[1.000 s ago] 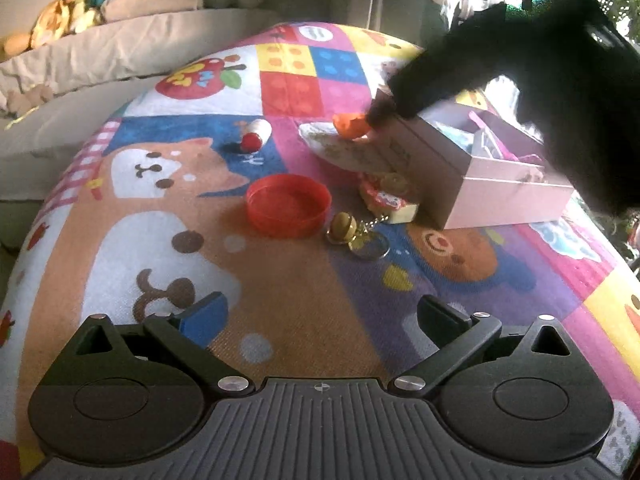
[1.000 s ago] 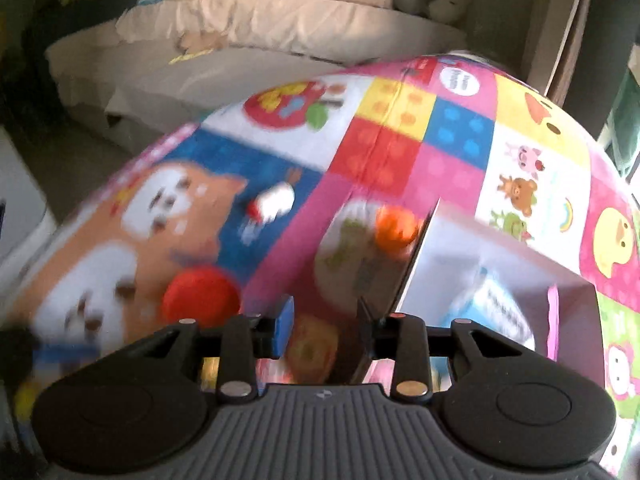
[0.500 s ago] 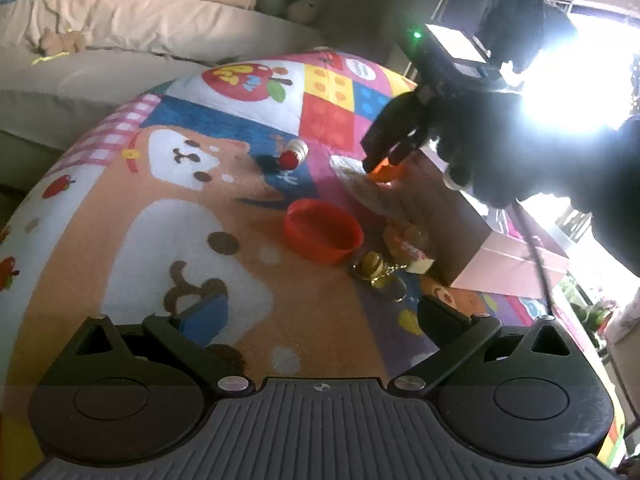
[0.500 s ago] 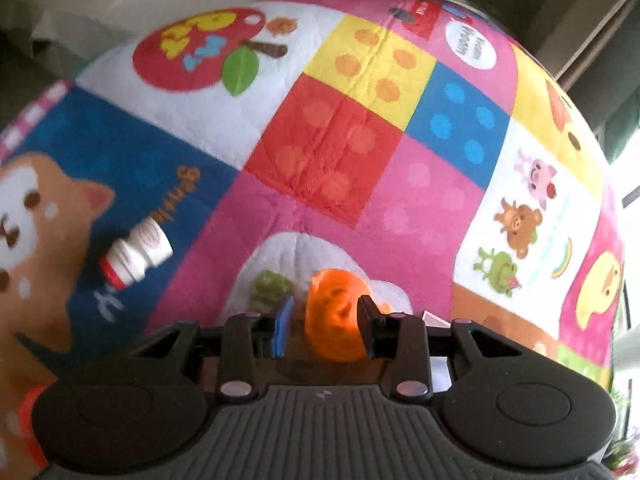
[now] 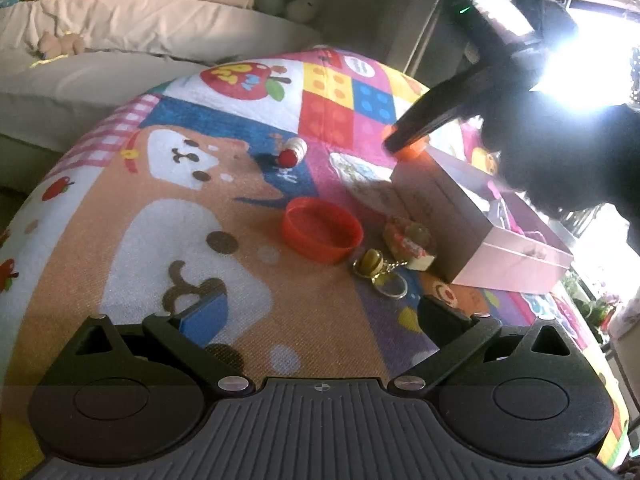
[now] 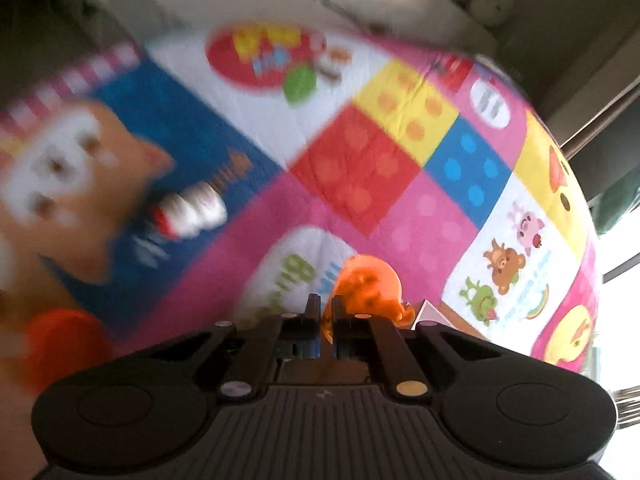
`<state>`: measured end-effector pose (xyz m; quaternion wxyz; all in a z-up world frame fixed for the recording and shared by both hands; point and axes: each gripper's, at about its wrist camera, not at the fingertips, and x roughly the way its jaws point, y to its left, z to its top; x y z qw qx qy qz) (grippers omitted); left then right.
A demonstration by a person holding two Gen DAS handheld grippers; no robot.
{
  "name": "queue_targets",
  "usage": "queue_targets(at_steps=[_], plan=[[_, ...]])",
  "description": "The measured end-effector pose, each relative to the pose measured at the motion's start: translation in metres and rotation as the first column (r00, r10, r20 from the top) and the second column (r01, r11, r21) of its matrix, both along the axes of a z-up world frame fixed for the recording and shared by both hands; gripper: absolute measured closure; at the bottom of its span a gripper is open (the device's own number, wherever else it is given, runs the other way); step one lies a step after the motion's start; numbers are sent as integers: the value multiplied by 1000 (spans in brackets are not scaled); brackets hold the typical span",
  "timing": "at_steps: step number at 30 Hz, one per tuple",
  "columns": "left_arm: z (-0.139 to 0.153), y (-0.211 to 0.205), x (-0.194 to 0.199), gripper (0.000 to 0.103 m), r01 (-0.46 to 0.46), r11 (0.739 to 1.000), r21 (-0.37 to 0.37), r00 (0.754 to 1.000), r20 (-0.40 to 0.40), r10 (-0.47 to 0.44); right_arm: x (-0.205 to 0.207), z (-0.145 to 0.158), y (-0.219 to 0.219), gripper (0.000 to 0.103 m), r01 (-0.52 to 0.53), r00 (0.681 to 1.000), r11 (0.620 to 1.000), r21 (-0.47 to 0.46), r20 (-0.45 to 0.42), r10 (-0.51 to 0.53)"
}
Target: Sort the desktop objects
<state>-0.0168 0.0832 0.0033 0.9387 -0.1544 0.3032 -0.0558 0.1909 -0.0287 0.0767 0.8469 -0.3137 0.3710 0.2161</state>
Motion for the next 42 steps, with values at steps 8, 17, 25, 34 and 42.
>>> queue_targets(at_steps=[8,17,25,34,42], plan=[[0,-7,1,0,1,999,49,1000,-12,-1,-118,46,-89,98,-24,992,952,304,-111,60],[0,-24,6,0,11,985,173,999,-51,-2,-173,-17,-139,96,21,994,951,309,-108,13],[6,-43,15,0,29,959,281,998,-66,-11,-183,-28,-186,15,80,994,856,510,28,-109],[23,-95,53,0,154,906,395,986,4,-169,-177,-56,-244,0,261,947,720,643,-26,-319],[13,-116,82,27,197,886,420,979,-41,-198,-163,-72,-268,0,361,914,611,704,-136,-383]])
